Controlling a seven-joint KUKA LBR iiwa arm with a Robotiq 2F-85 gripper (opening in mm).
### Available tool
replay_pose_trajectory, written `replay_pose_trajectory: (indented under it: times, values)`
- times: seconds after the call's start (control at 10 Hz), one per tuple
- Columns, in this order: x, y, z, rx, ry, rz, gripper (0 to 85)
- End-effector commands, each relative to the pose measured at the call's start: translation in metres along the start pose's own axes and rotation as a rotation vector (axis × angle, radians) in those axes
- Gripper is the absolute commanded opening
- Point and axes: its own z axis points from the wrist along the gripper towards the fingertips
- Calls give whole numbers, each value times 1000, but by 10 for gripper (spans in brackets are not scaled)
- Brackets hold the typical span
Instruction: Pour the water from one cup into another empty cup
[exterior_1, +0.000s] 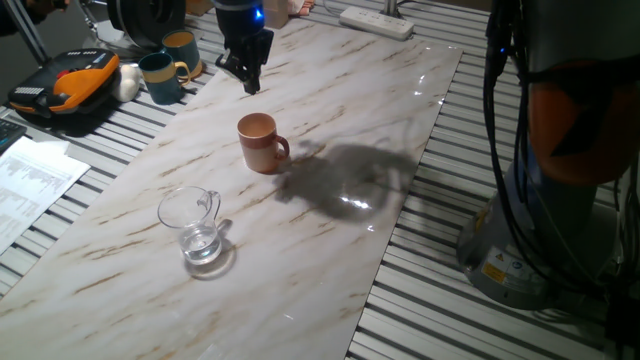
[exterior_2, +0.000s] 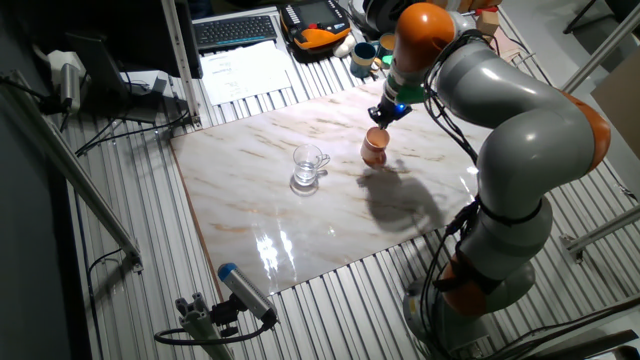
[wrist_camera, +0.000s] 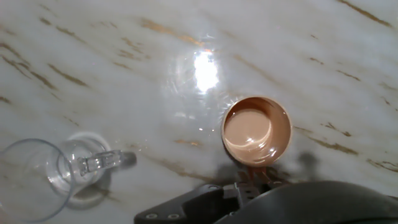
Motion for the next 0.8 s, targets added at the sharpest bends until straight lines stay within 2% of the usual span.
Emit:
replay_pose_trajectory:
  times: [0.0,0.1,0.2,0.3,0.4,0.5,0.6,0.7]
  values:
    - [0,1,0,12,-8,0,340]
    - [0,3,0,25,-8,-7,340]
    - [-1,4,0,27,-4,-12,340]
    - [-1,5,-1,23,13,-20,170]
    - [-1,5,-1,2,25,-30,0]
    - [-1,7,0,-19,15,-2,0]
    - [-1,7,1,-1,4,20,0]
    - [-1,8,1,35,-8,39,0]
